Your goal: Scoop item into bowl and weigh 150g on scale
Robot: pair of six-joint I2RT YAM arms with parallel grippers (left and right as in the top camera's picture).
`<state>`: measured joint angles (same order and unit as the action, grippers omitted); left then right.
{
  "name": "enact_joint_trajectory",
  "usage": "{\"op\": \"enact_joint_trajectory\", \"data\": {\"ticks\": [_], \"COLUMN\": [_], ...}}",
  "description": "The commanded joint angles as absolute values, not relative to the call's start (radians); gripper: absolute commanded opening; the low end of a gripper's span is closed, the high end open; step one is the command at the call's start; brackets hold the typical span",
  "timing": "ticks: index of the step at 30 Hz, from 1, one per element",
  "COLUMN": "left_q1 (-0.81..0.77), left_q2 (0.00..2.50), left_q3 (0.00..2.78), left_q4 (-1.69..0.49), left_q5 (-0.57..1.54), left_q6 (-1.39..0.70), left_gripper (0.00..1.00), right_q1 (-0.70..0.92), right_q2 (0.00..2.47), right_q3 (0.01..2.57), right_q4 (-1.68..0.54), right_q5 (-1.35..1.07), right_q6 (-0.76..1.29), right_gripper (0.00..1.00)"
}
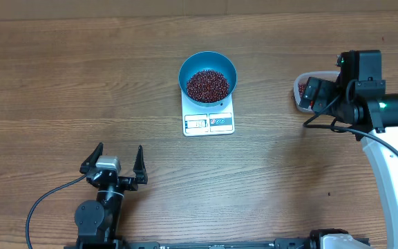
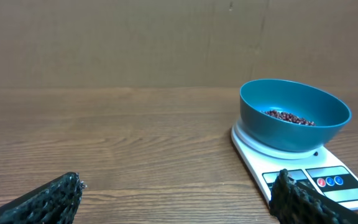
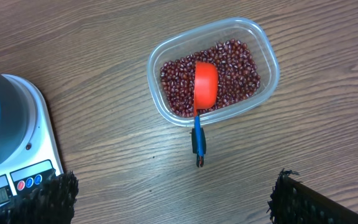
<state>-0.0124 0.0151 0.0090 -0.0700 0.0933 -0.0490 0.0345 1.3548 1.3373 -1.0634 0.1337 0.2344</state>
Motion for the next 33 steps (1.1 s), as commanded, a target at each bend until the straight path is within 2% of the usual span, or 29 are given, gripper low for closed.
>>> {"op": "enact_joint_trajectory", "data": {"ticks": [1,33], "left_q1": [-0.005,-0.005], "left_q2": [0.003,0.002], "left_q3": [0.004,0.004], "left_q4": [-0.076,-0.070], "left_q5": [0.079,0.098], "left_q6": [-0.048,-0.048], "left_gripper": [1.00,1.00], "right_q1": [0.038,0.038], "right_q2": [1.337,1.337], "right_q3": [1.341,1.341], "right_q4": [-1.057,-1.057], "right_q5": [0.130,0.130], "right_q6": [0.236,0.236], "right_gripper": [1.00,1.00]}}
